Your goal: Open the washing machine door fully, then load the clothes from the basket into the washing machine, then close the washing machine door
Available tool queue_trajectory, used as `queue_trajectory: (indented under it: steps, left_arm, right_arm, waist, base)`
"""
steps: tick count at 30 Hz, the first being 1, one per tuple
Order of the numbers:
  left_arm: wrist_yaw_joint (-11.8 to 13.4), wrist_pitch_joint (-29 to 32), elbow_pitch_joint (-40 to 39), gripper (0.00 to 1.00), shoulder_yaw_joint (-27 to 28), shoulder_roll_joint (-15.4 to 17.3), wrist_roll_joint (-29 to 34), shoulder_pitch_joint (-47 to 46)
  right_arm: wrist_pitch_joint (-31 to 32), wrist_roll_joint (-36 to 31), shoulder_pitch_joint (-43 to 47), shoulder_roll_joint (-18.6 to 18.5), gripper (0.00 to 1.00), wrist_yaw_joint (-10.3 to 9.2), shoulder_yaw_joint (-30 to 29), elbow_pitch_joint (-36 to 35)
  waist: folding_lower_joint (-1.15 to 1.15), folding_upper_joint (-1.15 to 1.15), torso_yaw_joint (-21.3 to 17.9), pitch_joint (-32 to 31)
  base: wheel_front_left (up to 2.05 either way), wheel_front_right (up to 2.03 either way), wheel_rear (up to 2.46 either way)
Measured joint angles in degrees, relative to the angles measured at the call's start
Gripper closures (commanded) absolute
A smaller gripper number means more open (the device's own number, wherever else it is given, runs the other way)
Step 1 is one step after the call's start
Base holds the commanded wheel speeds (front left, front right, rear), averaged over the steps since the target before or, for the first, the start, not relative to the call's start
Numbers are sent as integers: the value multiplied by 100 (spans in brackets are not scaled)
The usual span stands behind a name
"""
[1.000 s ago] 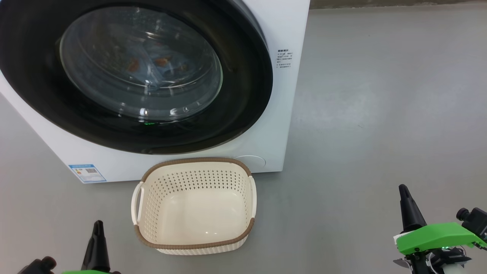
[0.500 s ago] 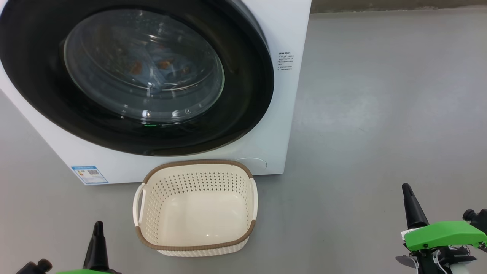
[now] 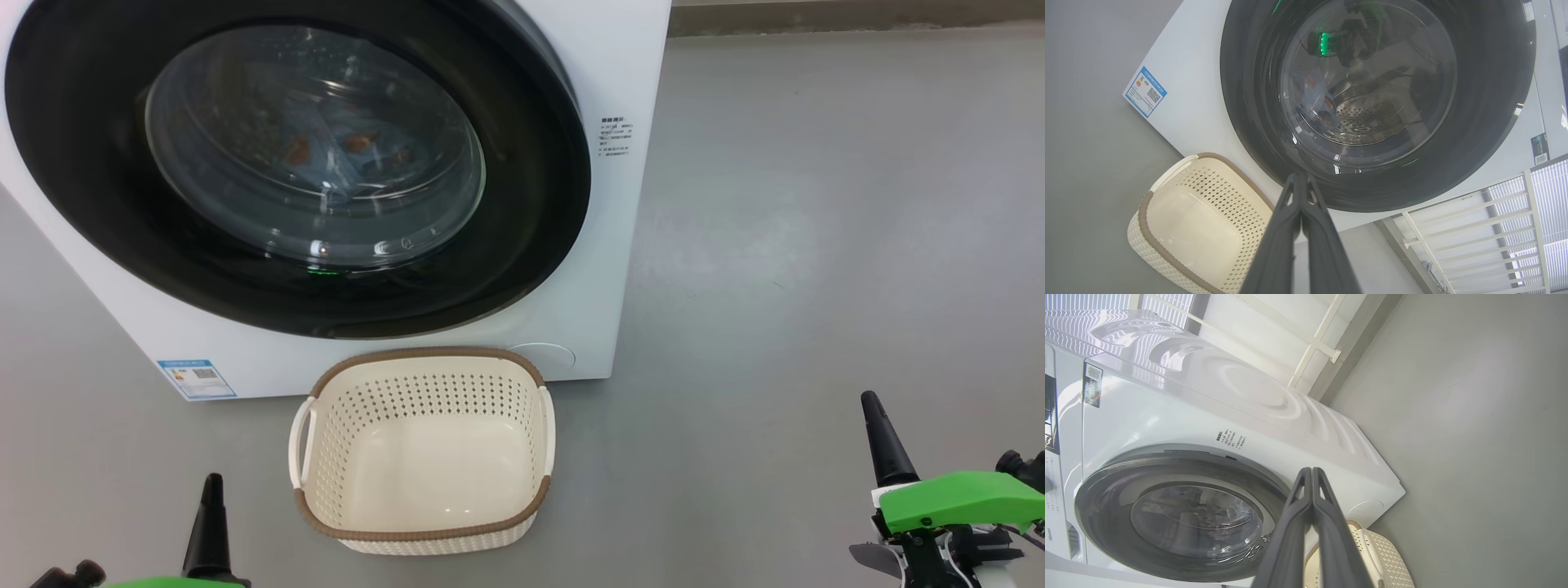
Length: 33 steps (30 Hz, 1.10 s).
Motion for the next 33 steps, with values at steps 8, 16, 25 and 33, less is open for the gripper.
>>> queue_trajectory:
  steps: [8, 16, 25, 33]
  left_arm:
    - [0, 131, -29, 100, 9, -1, -492, -2]
    - [0, 267, -63, 100, 16, -3, -973, -4]
    - [0, 402, -80, 100, 29, -4, -1552, -14]
    - [0, 527, -103, 100, 37, -7, -1976, -45]
  right_arm:
    - [124, 392, 1, 9, 100, -1, -67, -45]
    - [249, 801, 1, 18, 100, -1, -141, -94]
    - [414, 1359, 1, 36, 100, -1, -170, -156]
    - [528, 1728, 2, 66, 100, -1, -200, -205]
  waist:
    - [0, 0, 15, -35]
    - [0, 0, 30, -70]
    - [0, 0, 48, -110]
    - [0, 0, 61, -141]
  base:
    - [0, 0, 0]
    - [0, 0, 0]
    - [0, 0, 0]
    - [0, 0, 0]
